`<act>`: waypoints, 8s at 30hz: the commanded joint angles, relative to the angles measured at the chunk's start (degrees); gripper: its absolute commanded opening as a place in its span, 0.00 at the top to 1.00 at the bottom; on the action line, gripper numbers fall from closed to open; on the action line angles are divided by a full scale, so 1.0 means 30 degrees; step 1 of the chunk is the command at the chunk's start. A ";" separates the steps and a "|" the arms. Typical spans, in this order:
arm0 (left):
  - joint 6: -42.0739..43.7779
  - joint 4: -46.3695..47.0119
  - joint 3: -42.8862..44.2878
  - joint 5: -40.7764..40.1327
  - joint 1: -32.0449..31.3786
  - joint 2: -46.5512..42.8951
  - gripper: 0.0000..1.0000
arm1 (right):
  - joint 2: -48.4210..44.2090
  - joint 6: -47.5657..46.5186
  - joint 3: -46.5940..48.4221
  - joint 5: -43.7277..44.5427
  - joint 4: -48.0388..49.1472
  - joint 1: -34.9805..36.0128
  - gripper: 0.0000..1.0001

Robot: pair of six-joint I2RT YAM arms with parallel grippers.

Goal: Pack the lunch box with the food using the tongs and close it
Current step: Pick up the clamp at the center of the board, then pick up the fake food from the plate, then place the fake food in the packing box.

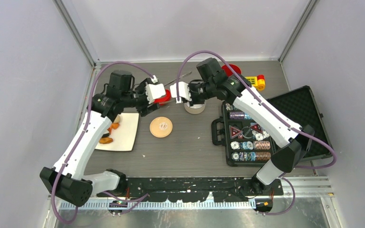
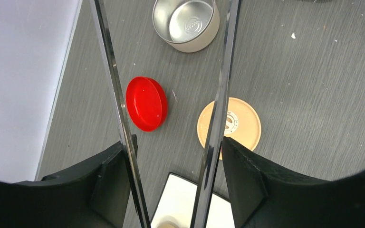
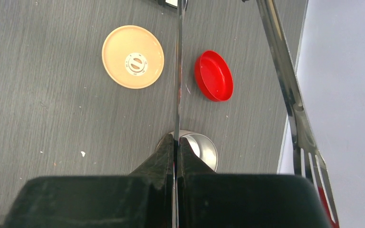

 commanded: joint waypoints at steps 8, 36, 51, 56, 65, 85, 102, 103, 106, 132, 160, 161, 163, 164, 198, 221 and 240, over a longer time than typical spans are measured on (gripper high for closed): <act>-0.0451 0.1982 -0.0612 0.0077 -0.0944 -0.0443 0.34 | -0.0897 -0.0252 0.0070 -0.0913 0.0867 0.0425 1.00; -0.4121 0.3724 -0.2881 -0.1527 -0.0496 -0.1360 0.56 | -0.2722 0.2682 -0.0741 0.1691 0.3899 0.0441 0.31; -0.7593 0.0182 -0.3746 -0.0620 0.5993 -0.3230 0.54 | -0.3415 0.9715 -0.2031 0.3042 0.6788 -0.1714 0.21; -0.6621 -0.2207 -0.4415 -0.1020 0.8978 -0.4675 0.52 | -0.3593 1.1284 -0.2687 0.2987 0.6787 -0.2548 0.20; -0.3682 -0.7315 -0.4054 -0.1457 1.3712 -0.4546 0.51 | -0.4117 1.3569 -0.4954 0.2688 0.6449 -0.3366 0.20; -0.2141 -1.1534 0.0615 -0.5490 1.5804 0.2157 0.51 | -0.4563 1.4983 -0.6134 0.1940 0.4949 -0.4095 0.20; -0.2289 -1.0609 0.2828 -0.7090 1.5736 0.5610 0.49 | -0.5158 1.4154 -0.6204 0.2398 0.3836 -0.4191 0.20; -0.2115 -1.0656 0.2872 -0.7253 1.5720 0.5765 0.49 | -0.5091 1.4071 -0.6121 0.2401 0.3814 -0.4193 0.20; -0.1873 -1.0696 0.3173 -0.7461 1.5685 0.6305 0.48 | -0.4906 1.3790 -0.5928 0.2332 0.3722 -0.4237 0.21; -0.1008 -1.1543 0.3443 -0.8981 1.4128 0.7193 0.55 | -0.4611 1.3213 -0.5682 0.1700 0.3552 -0.4707 0.21; -0.3514 -0.6912 0.6327 -0.2857 0.4004 0.4512 0.72 | -0.4857 2.1083 -0.4422 0.1489 0.8095 -0.8701 0.20; -0.3847 -0.6286 0.6408 -0.2909 0.3362 0.4749 0.71 | -0.4899 2.1408 -0.4393 0.1558 0.8225 -0.8902 0.20; -0.4268 -0.5208 0.6582 -0.3282 0.2166 0.5441 0.71 | -0.5009 2.1915 -0.4356 0.1809 0.8471 -0.9220 0.20; -0.4300 -0.4577 0.6678 -0.3758 0.1558 0.5972 0.72 | -0.5094 2.2157 -0.4363 0.1924 0.8598 -0.9406 0.20; 0.0373 -1.0974 1.4772 -0.8191 -0.3482 1.5207 0.68 | -0.6138 2.2269 -0.5461 0.1755 0.8076 -1.2036 0.20; -0.0411 -1.1261 1.7015 -0.9085 -0.3706 1.7825 0.63 | -0.5900 2.1862 -0.5502 0.1469 0.7863 -1.2022 0.20; -0.0764 -1.1324 1.6880 -0.8463 -0.3569 1.6889 0.48 | -0.5592 2.1712 -0.5184 0.1439 0.7754 -1.2062 0.20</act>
